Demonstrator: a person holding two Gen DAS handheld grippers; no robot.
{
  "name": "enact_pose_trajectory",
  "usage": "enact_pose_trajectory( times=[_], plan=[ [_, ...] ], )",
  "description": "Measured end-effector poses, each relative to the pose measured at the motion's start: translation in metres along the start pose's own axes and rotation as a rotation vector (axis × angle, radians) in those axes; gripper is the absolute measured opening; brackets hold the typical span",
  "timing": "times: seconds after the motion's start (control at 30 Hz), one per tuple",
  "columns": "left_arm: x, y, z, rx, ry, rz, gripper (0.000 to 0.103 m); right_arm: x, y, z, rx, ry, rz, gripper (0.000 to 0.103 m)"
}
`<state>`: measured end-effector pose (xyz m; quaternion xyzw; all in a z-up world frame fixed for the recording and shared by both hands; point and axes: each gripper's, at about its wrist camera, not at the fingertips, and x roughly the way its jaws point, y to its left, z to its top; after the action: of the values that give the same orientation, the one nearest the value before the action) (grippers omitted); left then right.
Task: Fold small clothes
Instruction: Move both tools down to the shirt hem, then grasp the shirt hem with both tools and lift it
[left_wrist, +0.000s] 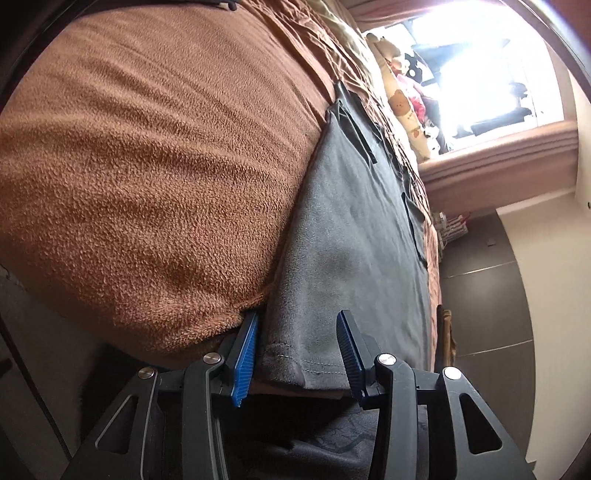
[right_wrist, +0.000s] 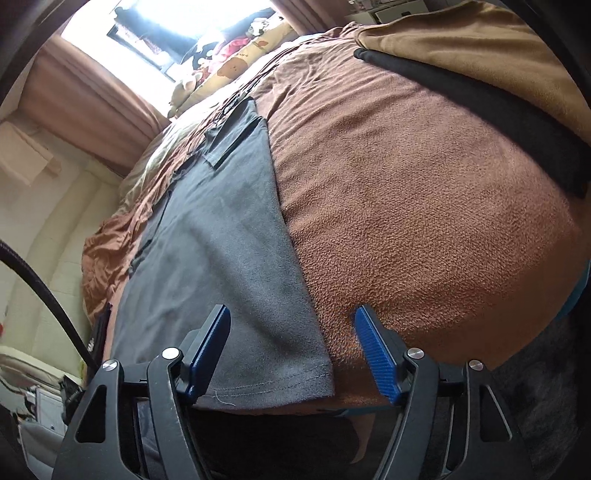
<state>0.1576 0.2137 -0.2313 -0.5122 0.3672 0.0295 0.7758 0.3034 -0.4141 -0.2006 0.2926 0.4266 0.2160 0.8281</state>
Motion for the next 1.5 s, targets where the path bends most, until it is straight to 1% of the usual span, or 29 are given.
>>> enact_pose_trajectory(
  times=[0.07, 0.2, 0.43, 0.53, 0.6, 0.67, 0.73, 0.8, 0.9, 1.0, 1.03, 1.07, 1.1, 1.13, 1.17, 1.23, 1.27, 1.37, 1.5],
  plan=[
    [-0.001, 0.0, -0.003, -0.018, -0.014, -0.014, 0.044, 0.002, -0.005, -0.007, 0.034, 0.006, 0.043, 0.067],
    [-0.006, 0.006, -0.009, -0.079, -0.012, -0.073, 0.044, 0.003, -0.009, -0.021, 0.044, 0.011, 0.085, 0.065],
    [-0.013, 0.015, -0.017, -0.161, -0.046, -0.134, 0.044, 0.006, -0.027, -0.04, 0.151, -0.011, 0.19, 0.065],
    [-0.009, 0.011, -0.019, -0.181, -0.052, -0.141, 0.044, 0.012, -0.026, -0.043, 0.16, -0.03, 0.189, 0.065],
    [-0.008, 0.009, -0.019, -0.188, -0.063, -0.13, 0.044, 0.014, -0.027, -0.043, 0.17, -0.04, 0.192, 0.065],
    [-0.007, 0.008, -0.019, -0.204, -0.076, -0.129, 0.044, 0.016, -0.027, -0.04, 0.176, -0.041, 0.193, 0.058],
    [-0.006, 0.009, -0.02, -0.233, -0.092, -0.118, 0.044, 0.021, -0.026, -0.04, 0.175, -0.034, 0.176, 0.048],
    [-0.005, 0.011, -0.024, -0.277, -0.111, -0.119, 0.044, 0.025, -0.022, -0.041, 0.18, -0.03, 0.159, 0.043],
    [-0.008, 0.014, -0.031, -0.337, -0.132, -0.123, 0.042, 0.025, -0.019, -0.041, 0.195, -0.041, 0.148, 0.042],
    [-0.01, 0.017, -0.035, -0.366, -0.145, -0.134, 0.042, 0.026, -0.01, -0.041, 0.194, -0.05, 0.125, 0.04],
    [-0.011, 0.018, -0.036, -0.37, -0.148, -0.135, 0.041, 0.026, -0.009, -0.04, 0.192, -0.049, 0.112, 0.032],
    [-0.011, 0.018, -0.036, -0.37, -0.149, -0.129, 0.04, 0.027, -0.004, -0.04, 0.19, -0.046, 0.097, 0.027],
    [-0.01, 0.017, -0.034, -0.361, -0.146, -0.117, 0.033, 0.026, 0.0, -0.038, 0.19, -0.042, 0.086, 0.015],
    [-0.01, 0.018, -0.033, -0.354, -0.139, -0.091, 0.019, 0.024, 0.001, -0.037, 0.192, -0.044, 0.083, 0.007],
    [-0.009, 0.02, -0.033, -0.359, -0.135, -0.069, 0.013, 0.021, 0.004, -0.035, 0.192, -0.053, 0.083, 0.004],
    [-0.01, 0.027, -0.034, -0.383, -0.131, -0.087, 0.009, 0.01, 0.01, -0.03, 0.186, -0.085, 0.078, 0.001],
    [-0.012, 0.029, -0.033, -0.378, -0.131, -0.082, 0.007, 0.004, 0.012, -0.029, 0.183, -0.1, 0.08, 0.001],
    [-0.015, 0.025, -0.031, -0.357, -0.141, -0.07, 0.007, -0.01, 0.017, -0.028, 0.178, -0.125, 0.097, 0.0],
    [-0.024, 0.021, -0.028, -0.36, -0.157, -0.103, 0.005, -0.024, 0.026, -0.034, 0.156, -0.138, 0.103, 0.0]
  ],
)
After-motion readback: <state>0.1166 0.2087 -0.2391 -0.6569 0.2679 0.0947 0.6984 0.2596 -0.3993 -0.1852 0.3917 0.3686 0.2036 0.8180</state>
